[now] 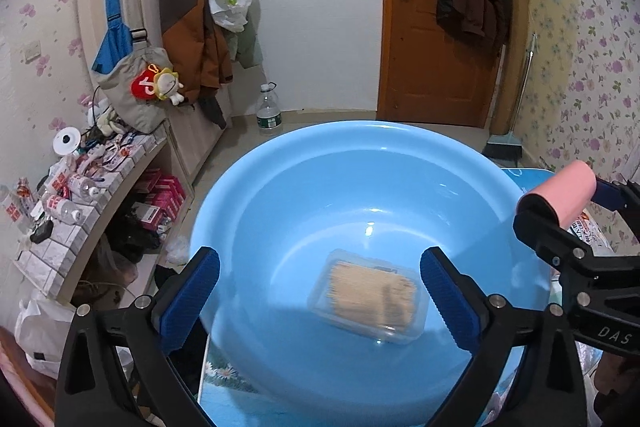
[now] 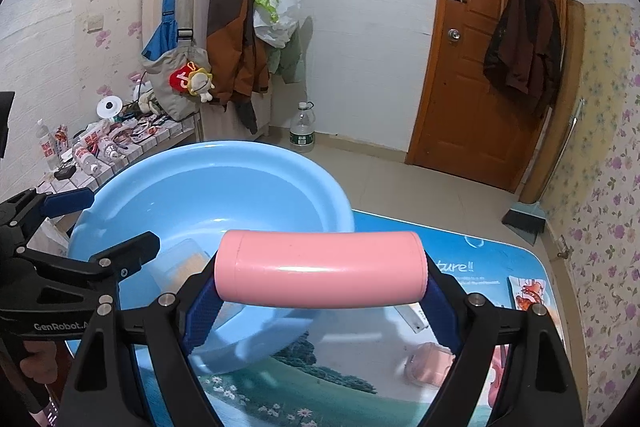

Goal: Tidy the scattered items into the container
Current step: 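Open the left gripper to drop the toothpick box into the basin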

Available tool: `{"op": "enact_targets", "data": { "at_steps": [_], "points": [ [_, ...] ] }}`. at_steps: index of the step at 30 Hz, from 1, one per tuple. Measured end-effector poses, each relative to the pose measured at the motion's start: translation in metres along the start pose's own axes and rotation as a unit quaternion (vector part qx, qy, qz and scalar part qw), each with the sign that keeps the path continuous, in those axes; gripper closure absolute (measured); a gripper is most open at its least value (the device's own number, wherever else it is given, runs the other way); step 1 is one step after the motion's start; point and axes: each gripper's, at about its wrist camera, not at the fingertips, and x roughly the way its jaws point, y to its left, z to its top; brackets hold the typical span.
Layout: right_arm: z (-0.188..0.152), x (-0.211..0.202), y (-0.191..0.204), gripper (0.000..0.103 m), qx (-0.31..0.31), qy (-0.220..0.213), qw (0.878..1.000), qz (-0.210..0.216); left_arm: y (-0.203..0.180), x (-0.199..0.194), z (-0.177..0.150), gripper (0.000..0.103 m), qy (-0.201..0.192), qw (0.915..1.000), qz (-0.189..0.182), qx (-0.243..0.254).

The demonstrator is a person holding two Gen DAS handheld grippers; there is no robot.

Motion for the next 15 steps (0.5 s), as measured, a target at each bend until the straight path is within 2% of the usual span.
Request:
{"op": "enact_targets", "data": {
  "at_steps": [15],
  "points": [
    [0.006,0.01,0.037,0.015,-0.037,0.007,0.999,0.023,0.029,-0.02,-0.011,0.001,-0.004,0.9988,0.032,-0.036]
  ]
}}
